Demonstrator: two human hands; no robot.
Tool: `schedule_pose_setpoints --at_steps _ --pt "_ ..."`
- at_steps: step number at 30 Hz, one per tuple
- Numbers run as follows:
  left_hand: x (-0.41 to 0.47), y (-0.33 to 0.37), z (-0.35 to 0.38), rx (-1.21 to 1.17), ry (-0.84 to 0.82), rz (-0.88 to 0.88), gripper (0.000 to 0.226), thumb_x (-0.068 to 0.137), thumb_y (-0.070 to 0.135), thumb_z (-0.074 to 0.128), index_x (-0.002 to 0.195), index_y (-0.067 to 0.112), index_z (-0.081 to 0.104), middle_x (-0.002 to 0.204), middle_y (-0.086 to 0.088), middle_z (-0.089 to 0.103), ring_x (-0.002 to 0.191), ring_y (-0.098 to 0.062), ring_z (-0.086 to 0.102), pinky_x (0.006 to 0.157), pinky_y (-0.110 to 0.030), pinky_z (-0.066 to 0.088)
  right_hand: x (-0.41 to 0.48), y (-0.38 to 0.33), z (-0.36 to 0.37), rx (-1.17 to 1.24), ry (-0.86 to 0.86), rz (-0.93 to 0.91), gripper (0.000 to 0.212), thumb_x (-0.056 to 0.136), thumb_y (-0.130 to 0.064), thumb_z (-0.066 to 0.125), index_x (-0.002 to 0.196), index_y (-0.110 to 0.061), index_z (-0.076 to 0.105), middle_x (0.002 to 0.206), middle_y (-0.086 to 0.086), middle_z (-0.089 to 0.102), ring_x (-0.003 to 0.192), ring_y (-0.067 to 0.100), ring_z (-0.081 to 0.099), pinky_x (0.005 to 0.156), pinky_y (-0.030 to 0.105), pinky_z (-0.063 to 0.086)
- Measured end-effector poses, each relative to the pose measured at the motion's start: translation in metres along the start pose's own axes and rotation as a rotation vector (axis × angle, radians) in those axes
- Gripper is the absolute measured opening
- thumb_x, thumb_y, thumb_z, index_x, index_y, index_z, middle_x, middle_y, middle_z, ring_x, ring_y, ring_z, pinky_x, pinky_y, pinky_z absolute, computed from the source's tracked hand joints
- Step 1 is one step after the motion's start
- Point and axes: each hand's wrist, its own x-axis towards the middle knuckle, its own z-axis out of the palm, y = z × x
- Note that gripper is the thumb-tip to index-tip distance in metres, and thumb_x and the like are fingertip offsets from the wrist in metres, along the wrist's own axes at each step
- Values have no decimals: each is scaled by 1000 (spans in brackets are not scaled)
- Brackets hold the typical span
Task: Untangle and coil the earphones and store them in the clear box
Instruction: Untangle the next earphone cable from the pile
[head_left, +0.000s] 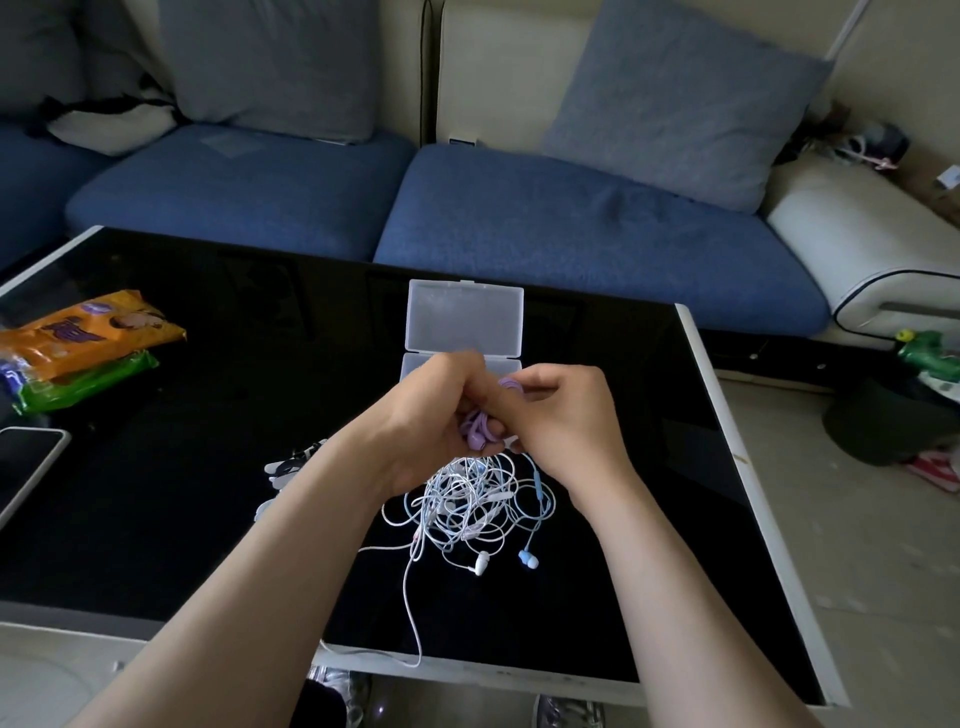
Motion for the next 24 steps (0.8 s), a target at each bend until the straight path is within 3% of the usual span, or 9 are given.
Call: schedule_pose_setpoints --at_steps 2,5,7,10,12,15,19,21,24 --pt "-3 1 -4 33 -5 9 31 84 0 37 85 -6 67 73 -15 57 57 -16 52 70 -32 57 1 1 2 -65 26 -47 12 87 -30 83 79 -21 83 64 -2 76 61 9 73 64 29 58" --pt "-4 2 -7 89 -23 63 34 85 -13 39 84 -7 73 71 -13 59 58 -14 52 79 -33 59 2 1 2 -34 8 -120 19 89 -39 83 84 -22 84 64 -1 76 60 9 70 63 31 59" --pt "-3 0 -10 86 -60 108 28 95 -18 40 102 -18 67 74 -13 56 63 -12 54 84 -33 62 1 -1 0 58 -54 -123 19 96 -37 79 93 -19 85 70 3 78 65 13 74 63 31 60" --pt "3 -7 -19 79 -43 169 26 110 -2 44 116 -24 58 82 -13 53 72 -18 49 97 -42 61 0 -3 0 256 -223 -37 19 107 -18 64 110 -9 81 80 10 77 76 17 75 71 30 62" --pt "5 -9 -25 73 49 192 30 111 7 48 109 -19 62 77 -8 54 67 -13 48 88 -33 62 2 -2 3 290 -279 0 20 108 -16 61 116 -10 79 91 11 79 86 22 76 79 32 62" --pt "2 -7 -27 75 115 204 26 111 12 49 102 -2 70 73 -2 57 63 -8 48 70 -20 57 4 0 7 372 -288 39 19 105 -16 66 118 -12 79 100 14 81 91 22 75 79 30 60" --pt "1 -5 -31 56 142 186 28 112 15 48 96 6 70 73 -2 59 67 -10 54 65 -23 55 5 -1 9 478 -350 90 20 101 -13 71 119 -14 78 102 11 81 91 17 75 81 28 59" --pt "0 -3 -34 68 144 163 30 113 15 46 95 8 69 72 0 59 69 -10 57 68 -26 56 7 1 11 449 -367 95 25 97 -5 72 120 -15 77 103 12 80 94 20 75 86 34 56" --pt "-3 -1 -35 85 118 153 31 114 16 43 104 4 70 78 -4 60 77 -14 61 68 -26 58 8 1 17 475 -324 125 28 92 1 75 116 -12 77 102 16 78 95 25 73 88 37 55"
